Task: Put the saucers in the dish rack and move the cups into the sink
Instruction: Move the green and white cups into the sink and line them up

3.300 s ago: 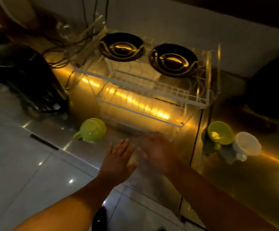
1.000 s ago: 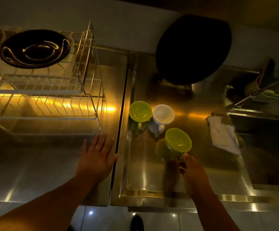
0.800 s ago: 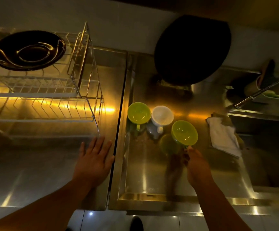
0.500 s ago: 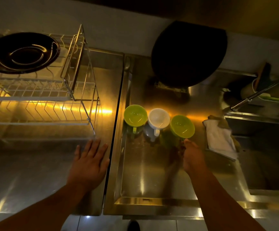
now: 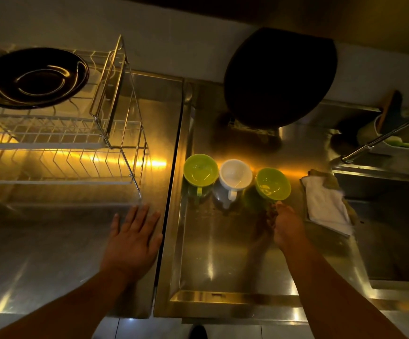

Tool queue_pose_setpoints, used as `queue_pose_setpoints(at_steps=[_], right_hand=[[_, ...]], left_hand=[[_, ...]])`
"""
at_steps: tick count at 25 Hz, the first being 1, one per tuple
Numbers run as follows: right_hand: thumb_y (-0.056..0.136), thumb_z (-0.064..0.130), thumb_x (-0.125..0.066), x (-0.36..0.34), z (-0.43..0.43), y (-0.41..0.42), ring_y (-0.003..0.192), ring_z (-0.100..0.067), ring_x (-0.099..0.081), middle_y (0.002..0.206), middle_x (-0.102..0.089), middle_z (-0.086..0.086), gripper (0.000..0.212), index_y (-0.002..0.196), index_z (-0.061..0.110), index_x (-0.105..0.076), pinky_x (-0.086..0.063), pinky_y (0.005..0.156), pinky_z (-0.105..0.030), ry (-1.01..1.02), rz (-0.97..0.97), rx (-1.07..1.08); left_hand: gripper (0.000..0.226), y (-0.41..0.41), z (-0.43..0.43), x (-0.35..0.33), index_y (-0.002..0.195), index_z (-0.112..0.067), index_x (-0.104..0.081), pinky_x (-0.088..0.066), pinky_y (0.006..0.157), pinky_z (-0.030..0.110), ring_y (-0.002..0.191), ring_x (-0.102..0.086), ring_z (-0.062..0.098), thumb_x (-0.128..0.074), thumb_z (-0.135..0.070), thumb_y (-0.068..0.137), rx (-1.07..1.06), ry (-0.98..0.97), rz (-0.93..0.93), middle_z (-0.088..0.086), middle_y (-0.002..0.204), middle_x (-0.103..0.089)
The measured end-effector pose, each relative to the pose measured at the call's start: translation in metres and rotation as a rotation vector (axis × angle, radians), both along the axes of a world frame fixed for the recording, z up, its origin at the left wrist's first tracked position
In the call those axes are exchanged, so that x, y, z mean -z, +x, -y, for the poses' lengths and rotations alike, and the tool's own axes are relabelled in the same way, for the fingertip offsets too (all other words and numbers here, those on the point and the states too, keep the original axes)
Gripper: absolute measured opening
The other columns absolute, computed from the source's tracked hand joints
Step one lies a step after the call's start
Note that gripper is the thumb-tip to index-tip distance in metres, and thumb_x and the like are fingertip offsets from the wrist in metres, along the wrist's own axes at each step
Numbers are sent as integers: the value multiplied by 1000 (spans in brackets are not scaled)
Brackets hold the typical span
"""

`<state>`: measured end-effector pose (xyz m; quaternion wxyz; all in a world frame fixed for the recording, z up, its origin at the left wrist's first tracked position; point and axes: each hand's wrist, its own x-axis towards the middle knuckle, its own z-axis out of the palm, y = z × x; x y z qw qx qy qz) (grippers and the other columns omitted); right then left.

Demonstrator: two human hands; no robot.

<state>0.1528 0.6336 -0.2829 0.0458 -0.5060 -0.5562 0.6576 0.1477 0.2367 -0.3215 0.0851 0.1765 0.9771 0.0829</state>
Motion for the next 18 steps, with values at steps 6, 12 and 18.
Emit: queue_pose_setpoints(at_steps=[6,12,18], right_hand=[[101,28,-48,0,-2,-7,86,-19,-58,104,-64,-8,15,93,22,-59,-45,66,-33,15,21,-9],[98,31,-51,7,0,-13,88,-20,-59,99,-65,-3,14,90,24,-60,-48,70,-36,30,54,-3],[98,33,-51,13,-1,-12,87,-20,-59,99,-66,-4,15,90,24,-61,-52,82,-44,52,78,-11]], left_hand=[[63,-1,0,0,158,-36,-7,-1,122,59,154,13,19,-15,-61,101,4,0,1,-1,169,4],[63,-1,0,-2,158,-36,-6,2,122,57,153,15,18,-12,-62,101,4,-11,-4,-1,169,5],[64,-1,0,-1,159,-36,-6,5,122,54,154,13,18,-13,-62,101,7,-6,-12,-1,169,5]])
